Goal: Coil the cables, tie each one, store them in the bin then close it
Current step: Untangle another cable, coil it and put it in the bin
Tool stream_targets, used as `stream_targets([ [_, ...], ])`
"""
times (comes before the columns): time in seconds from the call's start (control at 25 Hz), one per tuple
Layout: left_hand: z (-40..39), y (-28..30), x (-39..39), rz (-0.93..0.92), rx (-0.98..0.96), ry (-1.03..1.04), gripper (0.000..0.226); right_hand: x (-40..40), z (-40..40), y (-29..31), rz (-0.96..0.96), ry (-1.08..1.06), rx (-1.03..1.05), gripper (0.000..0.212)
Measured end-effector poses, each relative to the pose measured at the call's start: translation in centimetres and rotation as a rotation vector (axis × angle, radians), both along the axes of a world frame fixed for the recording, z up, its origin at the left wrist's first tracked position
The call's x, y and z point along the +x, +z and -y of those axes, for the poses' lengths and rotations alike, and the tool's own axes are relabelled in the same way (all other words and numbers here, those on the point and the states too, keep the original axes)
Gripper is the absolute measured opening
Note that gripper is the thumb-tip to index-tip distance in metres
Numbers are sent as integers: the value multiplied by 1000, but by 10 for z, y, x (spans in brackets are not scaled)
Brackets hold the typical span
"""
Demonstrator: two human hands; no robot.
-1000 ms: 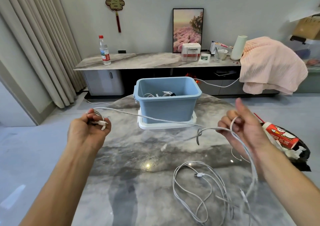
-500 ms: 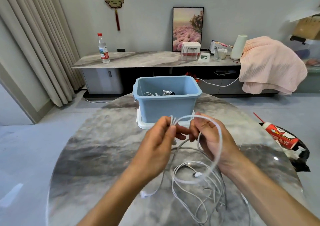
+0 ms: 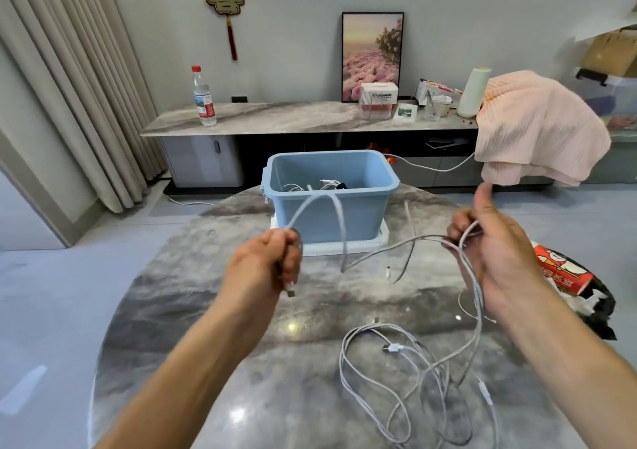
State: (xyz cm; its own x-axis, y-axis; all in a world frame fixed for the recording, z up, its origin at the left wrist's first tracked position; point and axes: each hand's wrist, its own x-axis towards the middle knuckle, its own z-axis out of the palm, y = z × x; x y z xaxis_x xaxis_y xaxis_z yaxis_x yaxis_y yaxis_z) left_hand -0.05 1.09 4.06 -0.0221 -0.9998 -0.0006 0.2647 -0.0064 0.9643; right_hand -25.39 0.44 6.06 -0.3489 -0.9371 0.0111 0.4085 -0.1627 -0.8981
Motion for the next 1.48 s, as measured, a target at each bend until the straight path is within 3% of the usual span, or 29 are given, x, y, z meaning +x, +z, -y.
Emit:
stream_targets([
  [0.12,0,13,9,-422,287,-79,24,3,2,-19,-460,-134,24,53],
  [0.24,-6,27,22,-669,204,-199,26,-4,9,-38,-844,-236,123,54],
  [0.32,-7,38,35,-695,96,-207,34,-18,14,-53,-1295,-177,319,48],
  [0.4,-7,42,37,-610,63,-135,36,-15,14,-61,-1512,24,471,31],
  [0.44,-7,41,33,-553,73,-90,32,-7,12,-60,-1507,75,419,25],
  [0.48,-7,39,26,-499,84,-51,27,5,8,-55,-1386,87,296,24],
  [0.56,-8,34,8,-419,77,-14,20,36,-3,-37,-944,133,2,31],
  [0.64,-12,28,-4,-312,35,-20,19,66,-15,-20,-711,345,-174,31],
  [0.72,-14,25,-8,-176,7,15,21,80,-21,-12,-522,570,-176,40],
  [0.8,-12,22,-6,-138,16,58,23,69,-24,-4,-283,773,-51,68],
  [0.84,-10,21,-4,-134,28,64,24,61,-25,0,-209,848,-7,70],
  [0.92,-8,17,-3,-117,58,31,26,50,-25,6,-111,896,-3,47],
  [1.0,-7,15,-2,-98,133,-56,28,44,-19,11,-45,741,-2,24],
  [1.08,-10,17,1,-116,251,-240,25,31,-4,4,-230,436,-13,20],
  [1.2,-17,23,-2,-332,271,-451,22,22,13,-25,-975,41,-50,27],
  [1.28,-14,21,-6,-512,213,-344,23,37,9,-48,-1157,78,-31,24],
  [1.36,-6,15,-7,-566,128,-155,27,69,-10,-59,-1266,246,-51,20],
  [1.48,4,3,-3,-318,-47,86,25,115,-40,-50,-1433,431,-169,18],
])
